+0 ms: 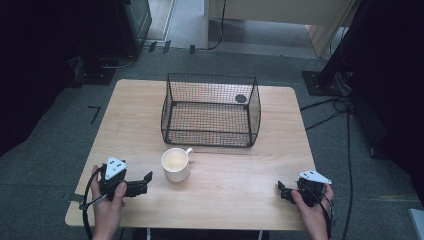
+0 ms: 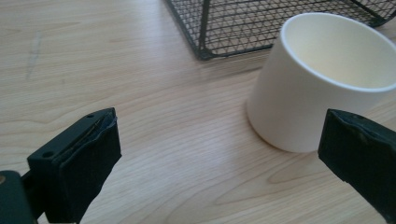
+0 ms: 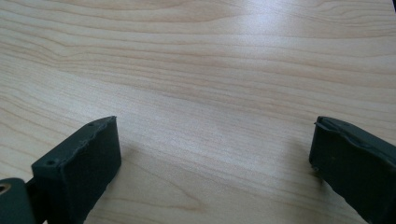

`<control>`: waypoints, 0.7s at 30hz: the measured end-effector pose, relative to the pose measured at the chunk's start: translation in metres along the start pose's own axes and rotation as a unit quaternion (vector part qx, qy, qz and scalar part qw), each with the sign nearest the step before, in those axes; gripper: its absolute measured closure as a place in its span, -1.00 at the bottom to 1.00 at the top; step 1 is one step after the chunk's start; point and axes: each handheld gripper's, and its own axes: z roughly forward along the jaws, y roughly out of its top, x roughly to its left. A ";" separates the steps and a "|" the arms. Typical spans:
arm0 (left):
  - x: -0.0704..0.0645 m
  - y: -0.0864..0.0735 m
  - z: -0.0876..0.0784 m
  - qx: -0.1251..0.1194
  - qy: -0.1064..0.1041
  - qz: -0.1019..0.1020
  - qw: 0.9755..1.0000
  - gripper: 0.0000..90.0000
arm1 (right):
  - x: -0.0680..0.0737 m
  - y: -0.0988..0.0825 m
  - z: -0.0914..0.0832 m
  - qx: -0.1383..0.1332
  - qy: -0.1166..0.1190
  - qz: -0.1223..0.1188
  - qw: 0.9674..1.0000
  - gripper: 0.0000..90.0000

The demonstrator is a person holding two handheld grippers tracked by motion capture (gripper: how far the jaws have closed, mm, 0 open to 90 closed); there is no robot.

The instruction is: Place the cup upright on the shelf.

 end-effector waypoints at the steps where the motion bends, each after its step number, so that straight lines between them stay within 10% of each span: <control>1: -0.006 0.000 0.001 0.001 -0.005 0.003 1.000 -1.00 | 0.000 0.000 0.000 0.000 0.000 0.000 1.000 -0.97; 21: -0.043 0.004 0.033 0.020 -0.016 0.032 0.999 -1.00 | 0.001 0.000 0.000 0.002 0.002 -0.002 1.000 -0.99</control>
